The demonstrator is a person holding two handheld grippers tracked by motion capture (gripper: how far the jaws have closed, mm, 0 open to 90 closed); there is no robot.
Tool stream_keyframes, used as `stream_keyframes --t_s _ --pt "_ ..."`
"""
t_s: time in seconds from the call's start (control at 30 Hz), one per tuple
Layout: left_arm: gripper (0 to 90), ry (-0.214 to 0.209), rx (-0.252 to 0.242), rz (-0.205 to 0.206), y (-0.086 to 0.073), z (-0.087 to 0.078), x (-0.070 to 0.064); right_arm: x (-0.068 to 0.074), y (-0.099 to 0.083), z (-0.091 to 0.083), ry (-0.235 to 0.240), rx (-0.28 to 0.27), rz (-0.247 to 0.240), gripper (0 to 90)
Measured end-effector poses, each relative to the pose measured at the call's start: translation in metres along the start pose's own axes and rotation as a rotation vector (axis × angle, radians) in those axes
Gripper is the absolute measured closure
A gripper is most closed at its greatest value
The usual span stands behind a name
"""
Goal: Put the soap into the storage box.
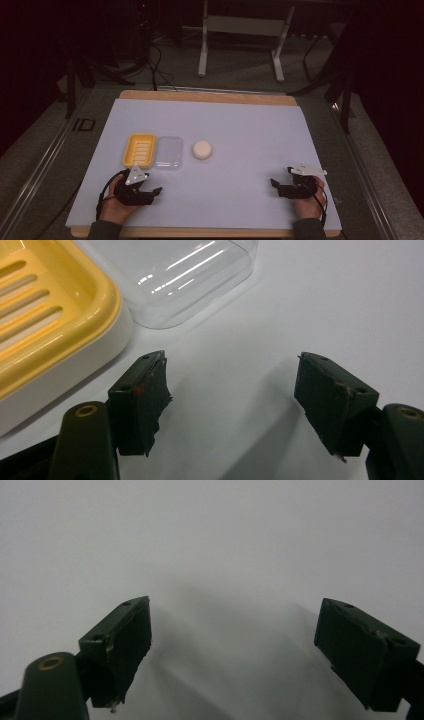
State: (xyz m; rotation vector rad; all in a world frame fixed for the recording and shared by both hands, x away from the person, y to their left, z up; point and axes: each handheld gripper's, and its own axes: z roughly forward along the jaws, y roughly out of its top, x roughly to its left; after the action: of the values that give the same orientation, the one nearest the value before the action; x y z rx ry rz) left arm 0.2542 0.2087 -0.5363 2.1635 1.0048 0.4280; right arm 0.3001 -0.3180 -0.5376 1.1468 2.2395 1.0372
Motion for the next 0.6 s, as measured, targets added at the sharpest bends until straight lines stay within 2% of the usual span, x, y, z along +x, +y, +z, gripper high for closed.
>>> stream_keyframes --t_s 0.1,0.3,0.6 --pt "30.2 0.000 0.000 0.001 0.0006 -0.0012 0.0007 0.0012 -0.0005 -0.0011 -0.012 -0.014 -0.008 15.0" --pt "30.5 0.008 0.016 0.007 0.0008 -0.0017 -0.0004 0.0008 -0.0018 -0.0033 0.026 -0.041 -0.025 15.0" --pt "30.8 0.000 0.020 0.008 0.0033 -0.0049 0.0016 0.0045 -0.0029 -0.0053 0.022 -0.063 -0.055 15.0"
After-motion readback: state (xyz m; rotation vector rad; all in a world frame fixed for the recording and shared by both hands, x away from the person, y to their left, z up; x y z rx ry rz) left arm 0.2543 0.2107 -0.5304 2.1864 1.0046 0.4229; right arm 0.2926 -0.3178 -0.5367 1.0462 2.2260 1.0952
